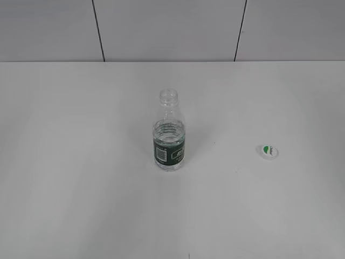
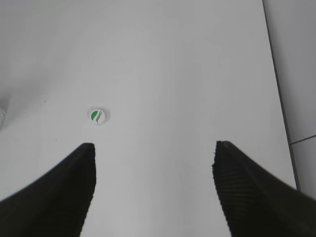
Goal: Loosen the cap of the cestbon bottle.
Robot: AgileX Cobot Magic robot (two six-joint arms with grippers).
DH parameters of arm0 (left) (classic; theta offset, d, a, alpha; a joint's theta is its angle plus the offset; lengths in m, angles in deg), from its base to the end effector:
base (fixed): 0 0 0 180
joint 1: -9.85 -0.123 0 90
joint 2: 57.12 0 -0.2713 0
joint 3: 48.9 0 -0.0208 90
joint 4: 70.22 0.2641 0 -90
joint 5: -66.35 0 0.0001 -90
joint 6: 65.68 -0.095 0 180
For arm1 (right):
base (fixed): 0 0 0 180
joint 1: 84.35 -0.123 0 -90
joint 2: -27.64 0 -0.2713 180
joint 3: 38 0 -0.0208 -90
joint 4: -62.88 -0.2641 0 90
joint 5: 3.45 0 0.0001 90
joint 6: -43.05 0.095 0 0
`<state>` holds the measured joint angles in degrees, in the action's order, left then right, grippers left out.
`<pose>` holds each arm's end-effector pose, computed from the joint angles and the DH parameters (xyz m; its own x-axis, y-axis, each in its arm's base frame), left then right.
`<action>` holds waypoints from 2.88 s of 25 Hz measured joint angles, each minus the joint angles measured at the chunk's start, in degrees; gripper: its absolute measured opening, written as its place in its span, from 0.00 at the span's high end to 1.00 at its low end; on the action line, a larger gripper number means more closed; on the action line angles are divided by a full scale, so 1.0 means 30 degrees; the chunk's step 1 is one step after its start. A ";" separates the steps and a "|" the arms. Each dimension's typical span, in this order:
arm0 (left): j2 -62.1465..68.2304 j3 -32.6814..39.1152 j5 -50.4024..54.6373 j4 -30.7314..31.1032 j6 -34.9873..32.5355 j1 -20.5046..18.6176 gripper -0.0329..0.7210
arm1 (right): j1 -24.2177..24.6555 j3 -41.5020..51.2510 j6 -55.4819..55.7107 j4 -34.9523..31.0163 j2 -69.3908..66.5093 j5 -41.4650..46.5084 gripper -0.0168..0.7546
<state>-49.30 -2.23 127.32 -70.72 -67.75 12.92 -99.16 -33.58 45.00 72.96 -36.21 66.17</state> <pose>0.0198 -0.0018 0.2893 -0.4271 0.0548 -0.9025 0.0741 0.9969 0.0255 0.1791 0.0312 0.4144 -0.7096 -0.2160 -0.6707 -0.1650 0.9763 -0.1398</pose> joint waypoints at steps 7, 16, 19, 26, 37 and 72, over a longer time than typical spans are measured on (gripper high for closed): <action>0.0000 0.0000 0.0018 0.0018 0.0000 0.0000 0.37 | 0.0000 0.0000 0.0393 0.1488 0.2404 0.0093 0.25; 0.0000 0.0000 0.0037 0.0018 0.0000 0.0000 0.37 | 0.0000 0.0000 0.0377 0.5499 0.2404 0.0110 0.25; 0.0000 0.0000 0.0037 0.0018 0.0000 0.0000 0.37 | 0.0000 0.0000 0.0392 0.5935 0.2146 0.0110 0.25; 0.0000 0.0000 0.0037 0.0018 0.0000 0.0000 0.37 | 0.1582 0.0000 0.0123 0.5316 -0.0110 0.0110 0.25; 0.0000 0.0000 0.0037 0.0018 0.0000 0.0000 0.37 | 0.2815 0.0000 0.0171 0.2437 -0.0179 0.0110 0.25; 0.0000 0.0000 0.0037 0.0000 0.0000 0.0000 0.37 | 0.2850 0.8935 -0.4283 -0.2752 1.6268 0.0000 0.25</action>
<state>-49.30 -2.23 127.43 -70.73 -67.75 12.92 -90.61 -6.77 32.15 64.71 12.59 66.17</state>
